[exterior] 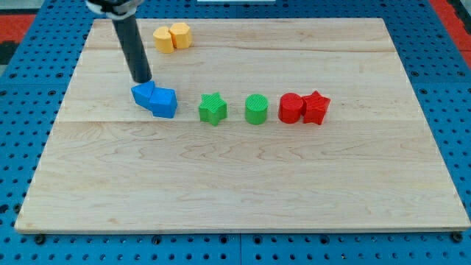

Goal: Slide the green star next to the green circle

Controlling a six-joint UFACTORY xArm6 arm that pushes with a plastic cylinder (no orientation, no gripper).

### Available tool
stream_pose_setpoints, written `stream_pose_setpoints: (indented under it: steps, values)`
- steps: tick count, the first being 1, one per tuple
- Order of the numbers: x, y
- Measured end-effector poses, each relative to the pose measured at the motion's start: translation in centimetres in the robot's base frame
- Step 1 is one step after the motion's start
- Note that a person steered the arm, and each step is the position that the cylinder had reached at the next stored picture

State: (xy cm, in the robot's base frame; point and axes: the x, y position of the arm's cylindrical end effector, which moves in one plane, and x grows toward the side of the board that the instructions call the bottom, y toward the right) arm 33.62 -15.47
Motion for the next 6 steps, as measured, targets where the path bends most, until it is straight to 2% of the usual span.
stream_pose_setpoints:
  steps: [1, 2, 3, 4, 5, 6]
  values:
    - [0.4, 5.5]
    - [8.7, 8.4]
    - [11.0, 6.8]
    - [11.2, 11.8]
    - [12.1, 14.2]
    - [17.3, 15.8]
